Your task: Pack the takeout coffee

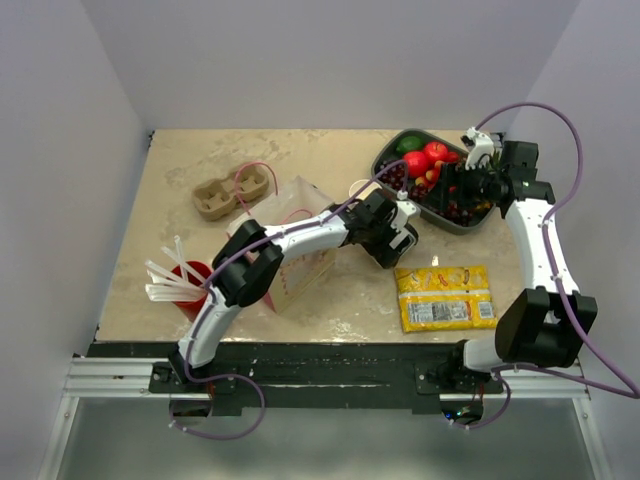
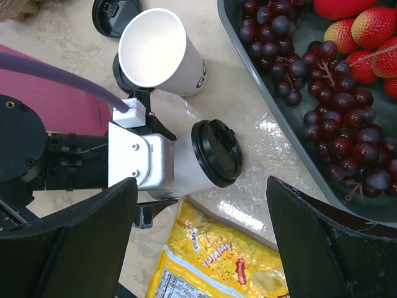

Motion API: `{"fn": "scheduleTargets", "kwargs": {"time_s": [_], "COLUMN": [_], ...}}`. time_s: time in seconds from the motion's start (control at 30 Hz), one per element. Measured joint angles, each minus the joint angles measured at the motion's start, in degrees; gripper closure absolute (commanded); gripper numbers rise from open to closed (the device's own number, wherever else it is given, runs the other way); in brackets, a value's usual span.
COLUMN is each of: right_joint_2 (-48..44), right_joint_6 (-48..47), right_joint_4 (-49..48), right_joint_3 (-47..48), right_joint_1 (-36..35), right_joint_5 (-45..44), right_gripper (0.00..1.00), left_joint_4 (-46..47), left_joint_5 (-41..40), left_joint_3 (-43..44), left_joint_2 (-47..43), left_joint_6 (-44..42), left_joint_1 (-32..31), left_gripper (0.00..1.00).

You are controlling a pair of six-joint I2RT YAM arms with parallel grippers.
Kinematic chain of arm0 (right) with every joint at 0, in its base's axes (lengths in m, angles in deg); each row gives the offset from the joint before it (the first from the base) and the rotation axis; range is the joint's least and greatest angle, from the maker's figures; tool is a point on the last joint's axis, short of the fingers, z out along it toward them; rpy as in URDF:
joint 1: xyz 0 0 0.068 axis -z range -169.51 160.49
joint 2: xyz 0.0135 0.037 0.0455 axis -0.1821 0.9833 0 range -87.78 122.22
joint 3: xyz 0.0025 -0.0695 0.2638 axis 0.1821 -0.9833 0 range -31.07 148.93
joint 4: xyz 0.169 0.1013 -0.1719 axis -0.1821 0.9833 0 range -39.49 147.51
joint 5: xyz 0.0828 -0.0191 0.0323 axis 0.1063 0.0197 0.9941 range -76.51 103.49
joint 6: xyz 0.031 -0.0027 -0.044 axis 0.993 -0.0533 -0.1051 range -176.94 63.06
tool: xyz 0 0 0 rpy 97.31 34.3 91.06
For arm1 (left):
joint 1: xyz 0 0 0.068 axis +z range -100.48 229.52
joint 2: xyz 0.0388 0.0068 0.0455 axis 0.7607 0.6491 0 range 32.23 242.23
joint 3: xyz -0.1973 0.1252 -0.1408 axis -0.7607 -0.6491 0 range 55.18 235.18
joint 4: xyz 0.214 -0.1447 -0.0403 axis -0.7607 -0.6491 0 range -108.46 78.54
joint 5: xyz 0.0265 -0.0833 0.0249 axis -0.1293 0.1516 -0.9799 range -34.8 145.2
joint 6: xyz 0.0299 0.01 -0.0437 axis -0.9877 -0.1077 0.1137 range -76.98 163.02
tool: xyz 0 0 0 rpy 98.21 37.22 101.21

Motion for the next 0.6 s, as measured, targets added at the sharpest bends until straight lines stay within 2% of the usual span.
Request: {"fn": "scheduleTargets", "kwargs": {"time_s": [0.1,0.23,0.3,0.33,0.4,0.47,0.6], "right_joint_2": [0.15,0.31,0.31,0.31,0.31,0.31,-0.13], "right_joint_6": [0.0,-0.09,-0.2,-0.26,-0.42,-0.48,-0.81], "right_joint_4": [0.0,0.0,-0.04,0.02,0.22,0.61,1.6], "right_joint_3": [0.0,-0.11,-0.31,-0.5,-0.96,-0.98,-0.98], "right_joint_1": [0.09,0.15,0.15,0.15,0.15,0.15,0.15], "right_joint_5": [0.13,0.15,0.13,0.13,0.11,-0.11,-0.76], "right_gripper": [0.12,0.12,0.12,0.12,0.12,0.12,0.12], "left_joint_4": [0.0,-0.07,0.02,0.04,0.02,0.09,1.68], "left_joint_5": [0.09,0.72,1.53,2.21,4.28,6.27,12.04], "left_joint_3": [0.39,0.39,0.39,0.39,0.39,0.26,-2.36], "left_joint_2": [0.57,1.55,1.77,1.77,1.77,1.77,0.59], "left_joint_6": [1.22,1.99,2.19,2.32,2.32,2.45,2.34], "left_joint_1": [0.04,0.07,0.17,0.26,0.55,0.96,2.47], "left_gripper": [0.07,0.21,0.24,0.3,0.34,0.42,0.48]}}
